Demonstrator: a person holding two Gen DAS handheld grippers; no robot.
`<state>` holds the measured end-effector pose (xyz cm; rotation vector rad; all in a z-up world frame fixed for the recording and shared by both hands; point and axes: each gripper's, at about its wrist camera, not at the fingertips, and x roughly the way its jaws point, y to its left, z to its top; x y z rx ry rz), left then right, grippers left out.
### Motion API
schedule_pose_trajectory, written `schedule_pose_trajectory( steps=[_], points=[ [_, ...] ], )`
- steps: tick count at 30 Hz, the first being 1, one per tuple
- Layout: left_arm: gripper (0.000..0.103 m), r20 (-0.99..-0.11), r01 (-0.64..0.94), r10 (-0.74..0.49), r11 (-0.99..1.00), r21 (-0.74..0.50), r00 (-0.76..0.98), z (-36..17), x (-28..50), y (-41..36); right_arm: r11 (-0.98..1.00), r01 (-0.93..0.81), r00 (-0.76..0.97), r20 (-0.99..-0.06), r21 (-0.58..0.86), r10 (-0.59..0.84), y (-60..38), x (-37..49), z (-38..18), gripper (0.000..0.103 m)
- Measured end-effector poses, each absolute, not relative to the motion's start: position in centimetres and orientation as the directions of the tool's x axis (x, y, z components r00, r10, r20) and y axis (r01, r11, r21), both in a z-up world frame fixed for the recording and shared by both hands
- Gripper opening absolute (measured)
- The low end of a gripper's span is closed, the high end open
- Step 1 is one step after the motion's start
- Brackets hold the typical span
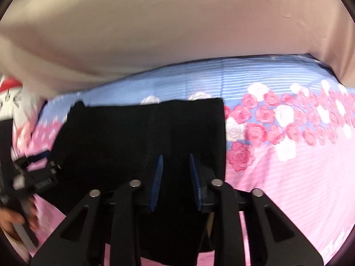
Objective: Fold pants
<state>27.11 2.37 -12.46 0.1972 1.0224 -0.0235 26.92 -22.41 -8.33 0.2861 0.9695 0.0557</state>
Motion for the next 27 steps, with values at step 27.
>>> schedule_pose_trajectory(
  steps=[27],
  points=[
    [0.084,-0.831,0.103,0.037,0.988,0.113,0.555,-11.6,26.0,4.0,0.981,0.005,0.505,-0.847,0.193,0.164,-23.0,25.8,-9.3,0.013]
  ],
)
